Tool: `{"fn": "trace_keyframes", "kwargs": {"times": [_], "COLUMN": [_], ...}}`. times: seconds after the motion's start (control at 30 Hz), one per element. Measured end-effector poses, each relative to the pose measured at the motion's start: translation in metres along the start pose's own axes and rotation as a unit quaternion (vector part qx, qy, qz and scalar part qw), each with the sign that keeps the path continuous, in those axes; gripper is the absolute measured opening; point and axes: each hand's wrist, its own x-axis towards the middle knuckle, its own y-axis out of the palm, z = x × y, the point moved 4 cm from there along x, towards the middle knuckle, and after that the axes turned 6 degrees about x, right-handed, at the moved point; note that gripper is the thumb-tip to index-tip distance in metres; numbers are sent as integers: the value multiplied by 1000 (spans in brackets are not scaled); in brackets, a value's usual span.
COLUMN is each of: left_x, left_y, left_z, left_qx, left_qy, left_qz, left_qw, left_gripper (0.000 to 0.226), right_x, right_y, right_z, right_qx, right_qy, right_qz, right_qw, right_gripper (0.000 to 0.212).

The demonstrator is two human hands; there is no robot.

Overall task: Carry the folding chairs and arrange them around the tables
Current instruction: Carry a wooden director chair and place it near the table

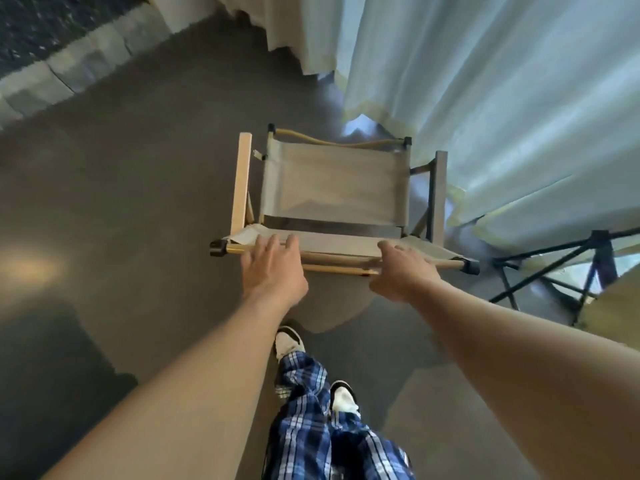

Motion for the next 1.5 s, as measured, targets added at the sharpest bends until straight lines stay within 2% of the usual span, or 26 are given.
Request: {"fn": "trace_keyframes", "kwargs": {"times": [0.1, 0.17, 0.27, 0.37, 0.5, 0.7, 0.9, 1.1, 1.23, 1.37, 1.5], "left_x": [34, 46, 53, 68, 79, 78, 41, -15, -61, -97, -117], "left_y": [10, 15, 16, -6, -41, -119, -166, -194, -206, -218, -225], "left_z": [14, 17, 15, 25, 47, 106, 244, 416, 558, 663, 742], "left_qx": [23, 46, 77, 68, 54, 8, -23, -54, -117, -128, -146], "left_qy": [0, 5, 38, 16, 3, -39, -177, -302, -374, -411, -429], "left_qz": [-7, -18, 10, 19, -1, -62, -91, -83, -80, -77, -68], "left_qw": [1000, 999, 996, 997, 999, 997, 980, 948, 916, 899, 889], "left_gripper": [41, 30, 40, 51, 50, 46, 51, 51, 49, 50, 47], "right_x": [31, 45, 44, 50, 52, 56, 46, 4, -37, -63, -81], "right_y": [-3, 0, 4, -11, -42, -119, -156, -141, -112, -84, -69], "right_z": [-2, 2, 10, 23, 52, 140, 310, 515, 676, 796, 897], "right_qx": [-24, -62, -93, -60, -57, -110, -200, -266, -297, -329, -345], "right_qy": [7, -23, -49, -40, -54, -171, -324, -424, -487, -532, -557], "right_qz": [55, 70, 46, 21, -10, -48, -79, -58, -42, -27, 4], "right_qw": [998, 995, 993, 997, 997, 978, 921, 864, 820, 780, 756], "right_gripper": [23, 23, 20, 13, 10, 22, 27, 26, 24, 26, 19]}}
